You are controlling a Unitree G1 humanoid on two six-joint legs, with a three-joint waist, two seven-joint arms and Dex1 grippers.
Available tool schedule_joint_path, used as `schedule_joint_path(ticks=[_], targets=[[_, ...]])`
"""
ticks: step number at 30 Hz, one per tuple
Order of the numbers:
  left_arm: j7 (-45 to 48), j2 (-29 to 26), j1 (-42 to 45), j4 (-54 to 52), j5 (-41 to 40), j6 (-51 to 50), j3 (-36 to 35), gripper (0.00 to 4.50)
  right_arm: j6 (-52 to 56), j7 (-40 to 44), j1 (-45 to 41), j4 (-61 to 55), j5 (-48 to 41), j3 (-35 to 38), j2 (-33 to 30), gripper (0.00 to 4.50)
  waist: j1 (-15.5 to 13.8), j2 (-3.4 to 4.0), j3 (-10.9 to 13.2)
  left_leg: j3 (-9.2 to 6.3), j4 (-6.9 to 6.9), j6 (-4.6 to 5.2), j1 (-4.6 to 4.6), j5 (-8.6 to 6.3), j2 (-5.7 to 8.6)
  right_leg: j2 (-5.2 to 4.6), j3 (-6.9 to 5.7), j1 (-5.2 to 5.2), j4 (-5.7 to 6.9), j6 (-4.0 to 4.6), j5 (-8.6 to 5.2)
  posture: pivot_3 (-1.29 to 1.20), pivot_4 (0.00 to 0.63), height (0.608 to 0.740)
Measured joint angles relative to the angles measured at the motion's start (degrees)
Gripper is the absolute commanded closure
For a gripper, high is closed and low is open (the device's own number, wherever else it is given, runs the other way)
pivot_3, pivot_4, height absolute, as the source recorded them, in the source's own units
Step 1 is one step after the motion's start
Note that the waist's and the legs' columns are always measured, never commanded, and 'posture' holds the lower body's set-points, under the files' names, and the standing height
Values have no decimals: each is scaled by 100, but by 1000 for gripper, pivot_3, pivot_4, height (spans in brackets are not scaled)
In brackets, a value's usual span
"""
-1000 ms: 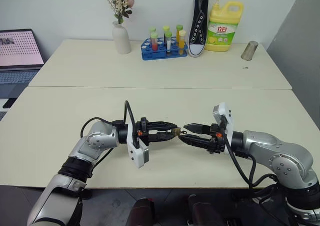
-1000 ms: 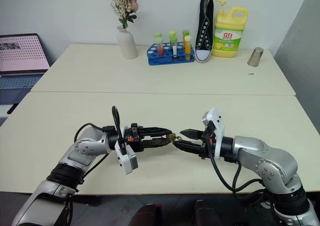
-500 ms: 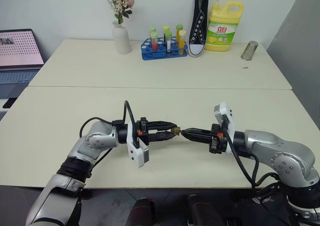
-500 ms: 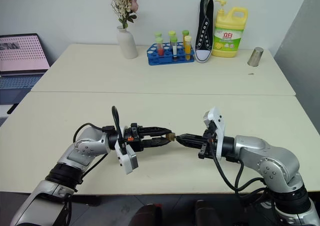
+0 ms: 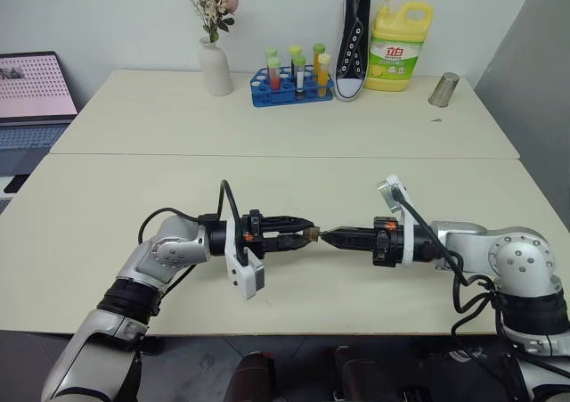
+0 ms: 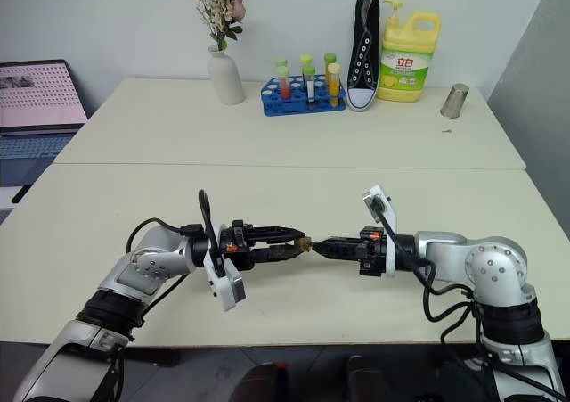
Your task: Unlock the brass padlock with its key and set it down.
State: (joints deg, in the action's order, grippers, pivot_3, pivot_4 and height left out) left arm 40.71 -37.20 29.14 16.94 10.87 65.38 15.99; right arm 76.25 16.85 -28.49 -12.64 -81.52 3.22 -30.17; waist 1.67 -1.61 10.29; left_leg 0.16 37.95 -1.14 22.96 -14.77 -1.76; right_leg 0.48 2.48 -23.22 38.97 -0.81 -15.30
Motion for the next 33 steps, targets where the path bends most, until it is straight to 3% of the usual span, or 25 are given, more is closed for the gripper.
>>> schedule_joint_path(ticks=[12,27,33], targets=[[-156,-43,-4,3,109,-4,7,3539,46,-1676,-126,692,-1873,-150,-69,4500,12,0,0,1,-1,1,3,0,0,-2,0,-1,-1,-1,0,0,150,740],[-265,-117,-2,-2,158,-14,5,3539,-465,-2561,-120,778,-2922,-522,-224,4500,13,0,0,1,-2,1,5,0,-1,-2,1,-2,-2,-1,-1,0,150,740],[-297,-132,-2,2,175,-12,7,3539,-583,-2522,-97,670,-2891,-640,-327,4500,12,0,0,1,-2,1,5,0,-2,-3,1,-4,-3,-1,-1,0,150,740]])
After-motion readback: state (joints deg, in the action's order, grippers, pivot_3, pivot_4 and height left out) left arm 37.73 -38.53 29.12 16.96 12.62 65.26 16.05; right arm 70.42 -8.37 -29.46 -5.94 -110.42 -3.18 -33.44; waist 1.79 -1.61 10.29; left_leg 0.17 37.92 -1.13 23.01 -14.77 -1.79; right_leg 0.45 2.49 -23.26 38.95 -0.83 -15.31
